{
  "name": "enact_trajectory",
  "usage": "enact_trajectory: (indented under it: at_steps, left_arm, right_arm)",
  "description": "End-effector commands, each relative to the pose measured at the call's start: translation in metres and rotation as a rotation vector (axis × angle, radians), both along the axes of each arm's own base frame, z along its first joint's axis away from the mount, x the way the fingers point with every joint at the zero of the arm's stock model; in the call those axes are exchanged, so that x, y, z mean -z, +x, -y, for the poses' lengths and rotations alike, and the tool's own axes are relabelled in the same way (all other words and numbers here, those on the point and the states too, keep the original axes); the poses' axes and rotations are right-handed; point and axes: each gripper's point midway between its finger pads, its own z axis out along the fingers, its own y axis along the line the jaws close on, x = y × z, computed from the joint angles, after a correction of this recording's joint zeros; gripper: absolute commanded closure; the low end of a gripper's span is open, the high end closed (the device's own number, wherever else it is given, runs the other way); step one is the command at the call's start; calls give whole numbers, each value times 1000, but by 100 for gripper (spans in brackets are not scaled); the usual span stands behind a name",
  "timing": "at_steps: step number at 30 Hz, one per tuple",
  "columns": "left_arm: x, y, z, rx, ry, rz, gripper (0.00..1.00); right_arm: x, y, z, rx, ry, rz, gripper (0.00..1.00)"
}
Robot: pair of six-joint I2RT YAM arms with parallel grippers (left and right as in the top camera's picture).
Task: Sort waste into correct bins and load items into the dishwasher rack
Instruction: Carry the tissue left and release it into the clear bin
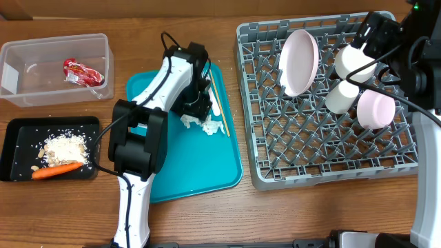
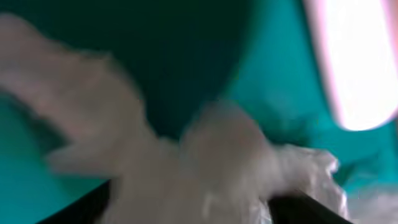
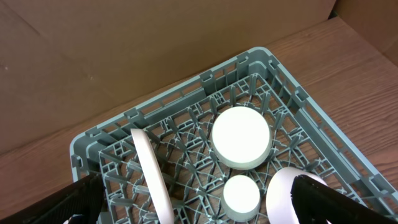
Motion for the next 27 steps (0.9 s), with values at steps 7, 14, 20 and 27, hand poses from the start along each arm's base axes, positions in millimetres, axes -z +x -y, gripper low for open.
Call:
enact_trajectory:
  at_steps: [7, 14, 20, 27]
  left_arm:
    - [10, 0, -22, -62, 89, 8, 94]
    - [-29, 32, -47, -219, 96, 82, 96]
    - [-99, 82, -81, -378, 41, 262, 96]
    - [-168, 131, -157, -691, -50, 504, 96]
  right_arm:
    - [-7, 0, 3, 9, -6, 21, 0]
    - [-7, 0, 3, 10, -6, 21, 0]
    - [-7, 0, 3, 10, -6, 21, 0]
    - [-7, 0, 3, 9, -6, 21, 0]
